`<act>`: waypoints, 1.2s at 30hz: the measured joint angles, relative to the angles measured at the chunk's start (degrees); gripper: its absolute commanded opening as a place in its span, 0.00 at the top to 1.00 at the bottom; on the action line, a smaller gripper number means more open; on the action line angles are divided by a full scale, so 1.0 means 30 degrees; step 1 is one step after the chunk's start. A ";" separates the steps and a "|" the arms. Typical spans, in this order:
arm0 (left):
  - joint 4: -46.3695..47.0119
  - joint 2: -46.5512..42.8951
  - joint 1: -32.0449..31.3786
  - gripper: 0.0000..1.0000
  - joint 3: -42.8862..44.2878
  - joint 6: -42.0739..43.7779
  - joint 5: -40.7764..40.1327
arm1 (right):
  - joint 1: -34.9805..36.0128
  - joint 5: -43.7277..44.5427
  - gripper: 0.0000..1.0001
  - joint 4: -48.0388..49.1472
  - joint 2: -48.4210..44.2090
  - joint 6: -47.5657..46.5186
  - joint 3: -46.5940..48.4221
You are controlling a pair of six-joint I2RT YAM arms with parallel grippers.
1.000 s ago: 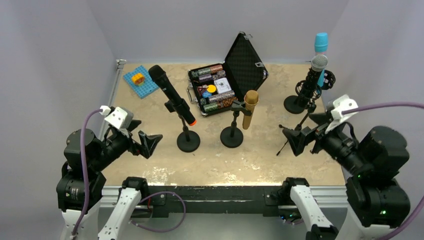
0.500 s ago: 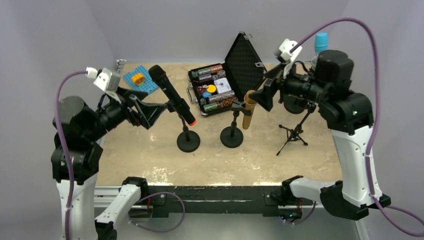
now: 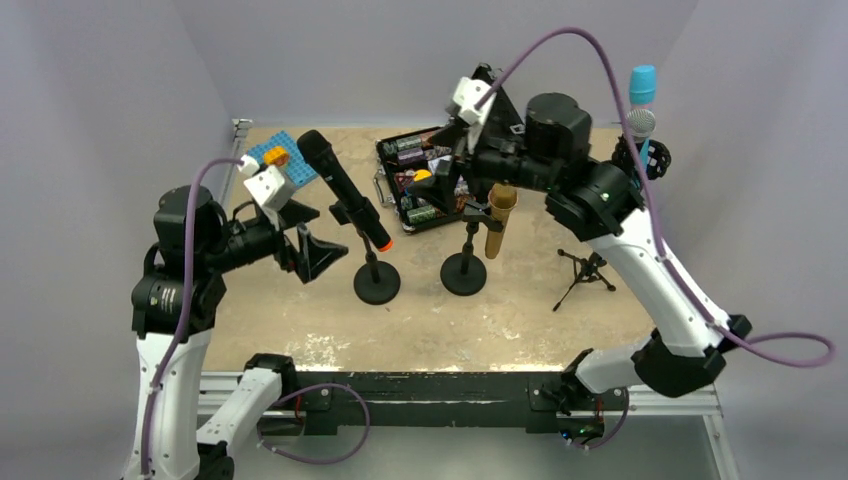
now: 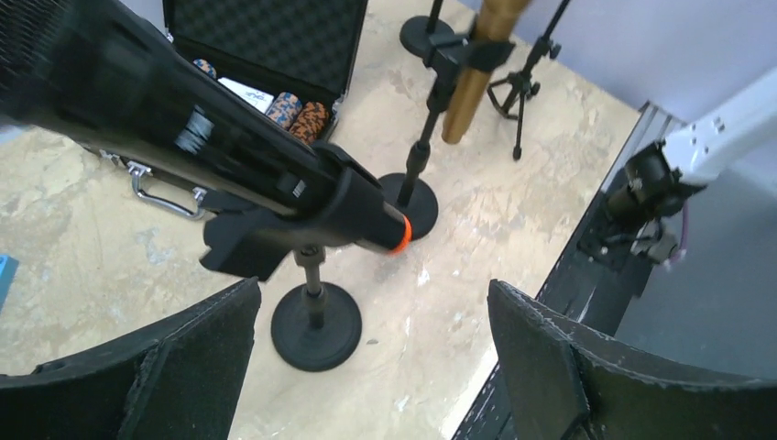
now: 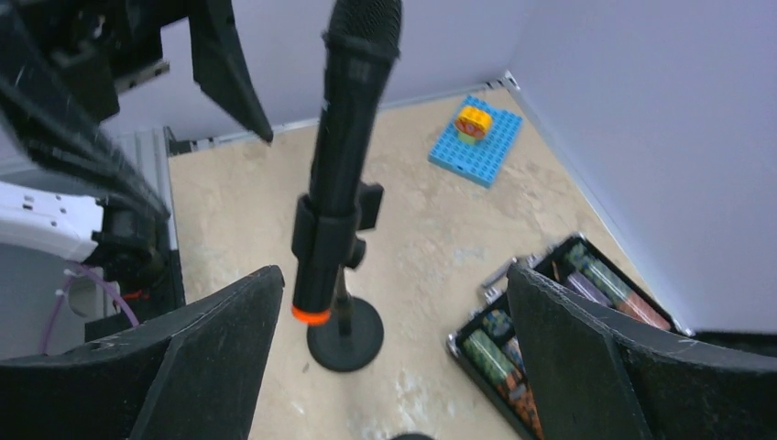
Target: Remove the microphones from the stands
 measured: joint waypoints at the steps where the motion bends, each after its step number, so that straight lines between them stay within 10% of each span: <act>1: -0.0357 -0.0466 -0.0007 0.03 -0.0277 0.0641 0.0102 | 0.0481 0.0321 0.01 0.0233 0.0597 0.0138 0.0488; 28: -0.4408 -0.5013 -0.0007 0.03 -0.2288 0.4998 -0.1304 | 0.5180 0.8167 0.13 0.3293 1.0236 0.2455 0.6594; 36: -0.4743 -0.5457 -0.0007 0.03 -0.2339 0.4991 -0.1319 | 0.5348 0.8531 0.44 0.3344 1.0367 0.2259 0.6557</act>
